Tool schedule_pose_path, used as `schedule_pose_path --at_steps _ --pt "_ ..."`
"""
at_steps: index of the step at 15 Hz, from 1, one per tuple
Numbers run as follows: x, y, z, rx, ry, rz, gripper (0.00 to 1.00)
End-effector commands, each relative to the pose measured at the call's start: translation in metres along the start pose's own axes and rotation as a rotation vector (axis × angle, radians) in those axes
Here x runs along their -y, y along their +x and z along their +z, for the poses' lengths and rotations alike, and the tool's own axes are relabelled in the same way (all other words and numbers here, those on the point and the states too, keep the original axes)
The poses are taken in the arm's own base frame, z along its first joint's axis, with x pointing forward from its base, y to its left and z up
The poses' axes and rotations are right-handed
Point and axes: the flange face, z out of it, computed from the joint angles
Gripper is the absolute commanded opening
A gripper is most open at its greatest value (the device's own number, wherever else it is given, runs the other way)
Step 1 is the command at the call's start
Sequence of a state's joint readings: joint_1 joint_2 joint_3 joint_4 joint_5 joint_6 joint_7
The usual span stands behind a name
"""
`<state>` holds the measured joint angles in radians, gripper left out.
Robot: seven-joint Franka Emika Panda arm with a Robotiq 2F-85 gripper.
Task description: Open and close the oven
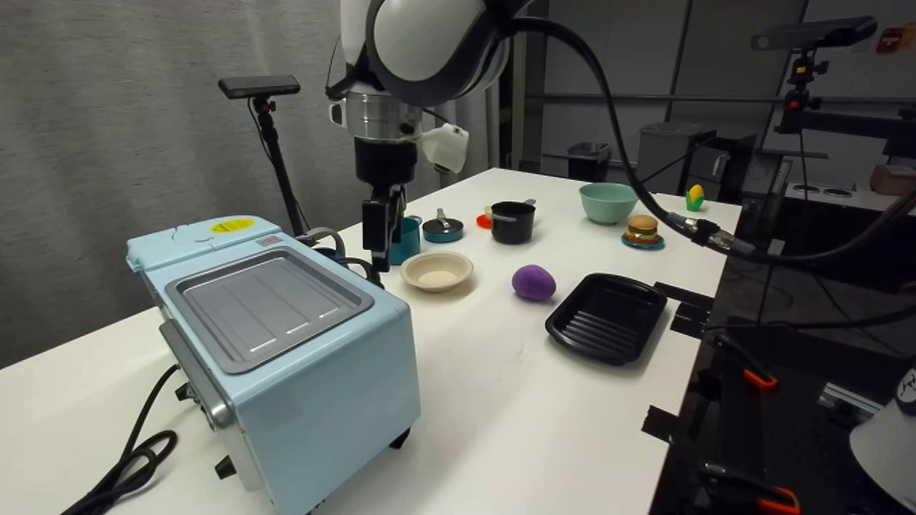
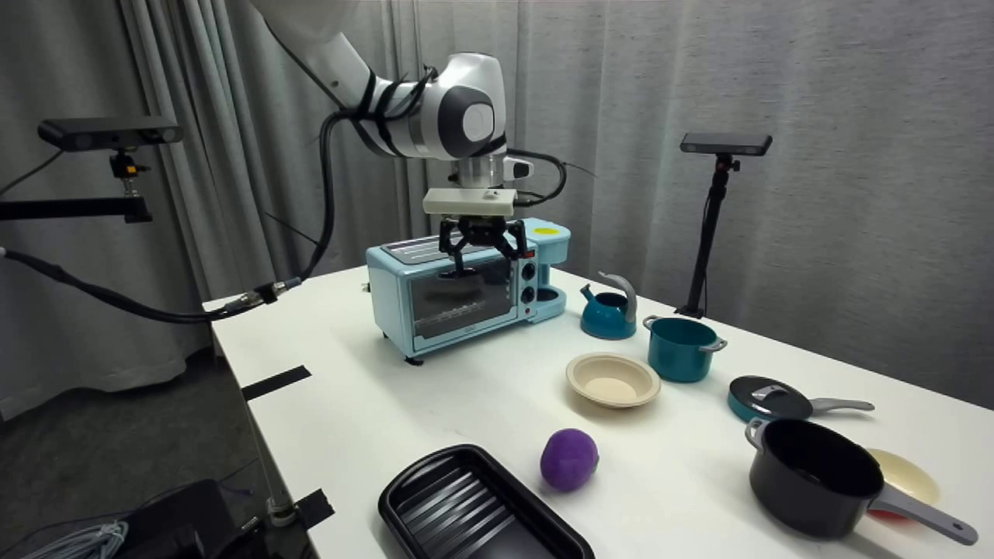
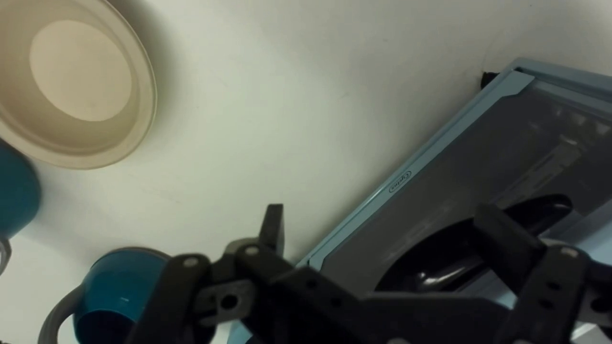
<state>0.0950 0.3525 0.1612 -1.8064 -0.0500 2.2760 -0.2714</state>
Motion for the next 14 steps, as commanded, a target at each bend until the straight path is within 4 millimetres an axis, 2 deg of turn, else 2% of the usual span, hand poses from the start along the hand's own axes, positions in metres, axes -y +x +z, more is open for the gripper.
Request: schedule_pose_path --at_steps 1,10,14 --pt "0.005 0.010 -0.005 -0.001 -0.025 -0.012 1.00" --pt "0.014 0.020 -0.012 -0.027 -0.052 -0.028 1.00" --pt "0.018 0.022 -0.002 -0.015 -0.068 -0.019 1.00"
